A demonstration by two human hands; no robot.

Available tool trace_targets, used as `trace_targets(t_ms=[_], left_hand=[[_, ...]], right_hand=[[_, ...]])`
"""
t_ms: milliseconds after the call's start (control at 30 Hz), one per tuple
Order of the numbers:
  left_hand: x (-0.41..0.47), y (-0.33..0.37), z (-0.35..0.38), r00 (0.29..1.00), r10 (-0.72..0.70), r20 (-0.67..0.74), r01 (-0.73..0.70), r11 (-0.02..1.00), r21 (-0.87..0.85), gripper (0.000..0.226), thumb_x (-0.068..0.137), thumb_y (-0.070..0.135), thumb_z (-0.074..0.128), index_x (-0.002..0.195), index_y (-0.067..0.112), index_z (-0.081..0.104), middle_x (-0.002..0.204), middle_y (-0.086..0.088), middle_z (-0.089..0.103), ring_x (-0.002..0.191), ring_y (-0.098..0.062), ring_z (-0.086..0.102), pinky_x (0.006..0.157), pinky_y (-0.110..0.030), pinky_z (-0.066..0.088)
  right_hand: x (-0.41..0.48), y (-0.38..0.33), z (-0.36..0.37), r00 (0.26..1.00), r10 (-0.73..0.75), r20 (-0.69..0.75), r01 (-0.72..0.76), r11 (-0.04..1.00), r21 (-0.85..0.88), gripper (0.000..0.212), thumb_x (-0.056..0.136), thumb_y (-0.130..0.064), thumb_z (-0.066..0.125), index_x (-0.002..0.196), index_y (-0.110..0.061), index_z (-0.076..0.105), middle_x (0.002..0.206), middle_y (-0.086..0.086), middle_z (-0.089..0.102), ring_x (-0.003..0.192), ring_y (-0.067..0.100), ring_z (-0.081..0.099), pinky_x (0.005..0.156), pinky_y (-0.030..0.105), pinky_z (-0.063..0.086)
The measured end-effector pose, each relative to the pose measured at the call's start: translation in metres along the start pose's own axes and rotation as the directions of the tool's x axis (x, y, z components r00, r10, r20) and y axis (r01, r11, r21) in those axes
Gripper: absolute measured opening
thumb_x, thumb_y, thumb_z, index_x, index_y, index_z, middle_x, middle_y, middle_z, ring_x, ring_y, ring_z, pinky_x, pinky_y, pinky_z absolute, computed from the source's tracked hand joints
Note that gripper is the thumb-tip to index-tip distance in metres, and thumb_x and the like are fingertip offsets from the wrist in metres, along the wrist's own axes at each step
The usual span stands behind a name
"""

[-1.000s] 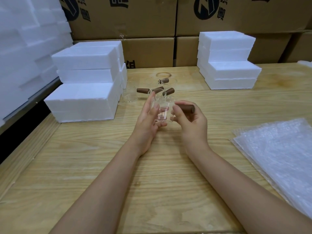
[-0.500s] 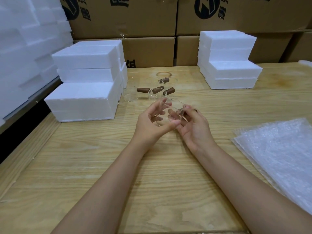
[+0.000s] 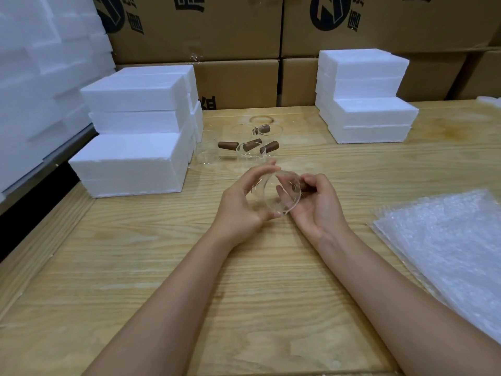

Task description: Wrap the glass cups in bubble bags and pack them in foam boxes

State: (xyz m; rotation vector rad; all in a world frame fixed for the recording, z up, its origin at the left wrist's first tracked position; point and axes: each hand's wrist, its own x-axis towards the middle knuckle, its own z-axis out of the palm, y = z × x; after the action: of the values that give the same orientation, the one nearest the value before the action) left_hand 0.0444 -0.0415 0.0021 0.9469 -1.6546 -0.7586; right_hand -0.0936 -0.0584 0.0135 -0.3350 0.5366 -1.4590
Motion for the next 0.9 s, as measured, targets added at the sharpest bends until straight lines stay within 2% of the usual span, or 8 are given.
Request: trace_targets(t_ms=[133,267,367,500,600,667,800,900], left_hand=[[-0.0003,-0.0021,0.0014,0.999,0.015,-0.028,-0.016,0.999,-0.034,0.066,0.064,0.000,0.079,0.111,0.040,0.055,0.138,0.010,0.053,0.132,-0.008,0.046,0.113,-0.041,0.036],[0.0000,0.0003,0.0001,1.000,-0.017,-0.025,0.014,0.992,-0.125,0.069,0.065,-0.011,0.079,0.111,0.033,0.052,0.139,0.008,0.050,0.135,-0.010,0.043,0.114,-0.044,0.034],[0.0006,0.0004,-0.0013,0.999,-0.045,-0.016,0.041,0.981,-0.187,0.071,0.063,-0.019,0.077,0.113,0.024,0.050,0.138,0.001,0.050,0.134,-0.010,0.044,0.112,-0.035,0.036],[0.0018,-0.0033,-0.0021,0.995,-0.096,-0.003,0.093,0.968,-0.232,0.077,0.062,-0.027,0.070,0.122,0.014,0.047,0.126,0.002,0.055,0.115,0.001,0.056,0.095,-0.016,0.041],[0.0022,-0.0046,-0.0027,0.993,-0.118,0.005,0.116,0.966,-0.230,0.079,0.063,-0.028,0.069,0.125,0.014,0.048,0.123,0.003,0.058,0.113,0.003,0.057,0.092,-0.013,0.042],[0.0022,-0.0044,-0.0032,0.993,-0.119,0.007,0.117,0.970,-0.215,0.081,0.064,-0.025,0.071,0.127,0.021,0.049,0.127,0.006,0.057,0.120,0.002,0.053,0.097,-0.015,0.041],[0.0016,-0.0021,-0.0036,0.995,-0.101,0.007,0.100,0.982,-0.159,0.085,0.066,-0.017,0.075,0.129,0.033,0.049,0.136,0.008,0.054,0.133,-0.006,0.044,0.112,-0.032,0.035],[0.0010,0.0014,-0.0022,0.995,-0.099,0.003,0.098,0.989,-0.108,0.085,0.067,-0.013,0.077,0.128,0.038,0.047,0.139,0.005,0.053,0.134,-0.008,0.043,0.115,-0.036,0.033]], right_hand=[[-0.0030,-0.0008,-0.0005,0.997,-0.024,0.077,0.026,0.999,-0.027,0.042,0.085,0.002,0.037,0.051,-0.011,0.058,0.071,0.014,0.068,0.076,0.023,0.067,0.091,0.037,0.046],[-0.0050,-0.0017,-0.0022,0.987,-0.045,0.157,0.062,0.992,-0.110,0.028,0.088,0.003,0.037,0.068,-0.010,0.053,0.086,0.018,0.070,0.086,0.021,0.067,0.091,0.033,0.047],[-0.0046,-0.0025,-0.0038,0.978,-0.044,0.203,0.076,0.986,-0.151,0.022,0.089,0.002,0.040,0.075,-0.009,0.053,0.090,0.015,0.071,0.090,0.020,0.065,0.096,0.034,0.046],[-0.0030,-0.0027,-0.0055,0.974,-0.036,0.223,0.078,0.980,-0.185,0.013,0.088,-0.003,0.050,0.079,-0.007,0.058,0.095,0.014,0.072,0.092,0.019,0.066,0.091,0.031,0.051],[-0.0028,-0.0031,-0.0053,0.977,-0.032,0.209,0.069,0.982,-0.174,0.003,0.079,-0.008,0.058,0.082,-0.007,0.059,0.096,0.014,0.071,0.091,0.020,0.066,0.091,0.032,0.052],[-0.0029,-0.0034,-0.0049,0.983,-0.027,0.182,0.059,0.984,-0.169,0.003,0.083,-0.006,0.057,0.082,-0.007,0.059,0.100,0.017,0.067,0.091,0.023,0.064,0.088,0.034,0.053],[-0.0039,-0.0038,-0.0048,0.993,-0.012,0.120,0.031,0.986,-0.164,0.015,0.093,-0.004,0.049,0.080,-0.010,0.055,0.110,0.023,0.063,0.104,0.033,0.061,0.084,0.037,0.055],[-0.0044,-0.0043,-0.0047,0.997,-0.024,0.075,0.036,0.986,-0.161,0.015,0.094,-0.003,0.048,0.081,-0.008,0.054,0.088,0.013,0.063,0.101,0.035,0.063,0.087,0.042,0.055]])
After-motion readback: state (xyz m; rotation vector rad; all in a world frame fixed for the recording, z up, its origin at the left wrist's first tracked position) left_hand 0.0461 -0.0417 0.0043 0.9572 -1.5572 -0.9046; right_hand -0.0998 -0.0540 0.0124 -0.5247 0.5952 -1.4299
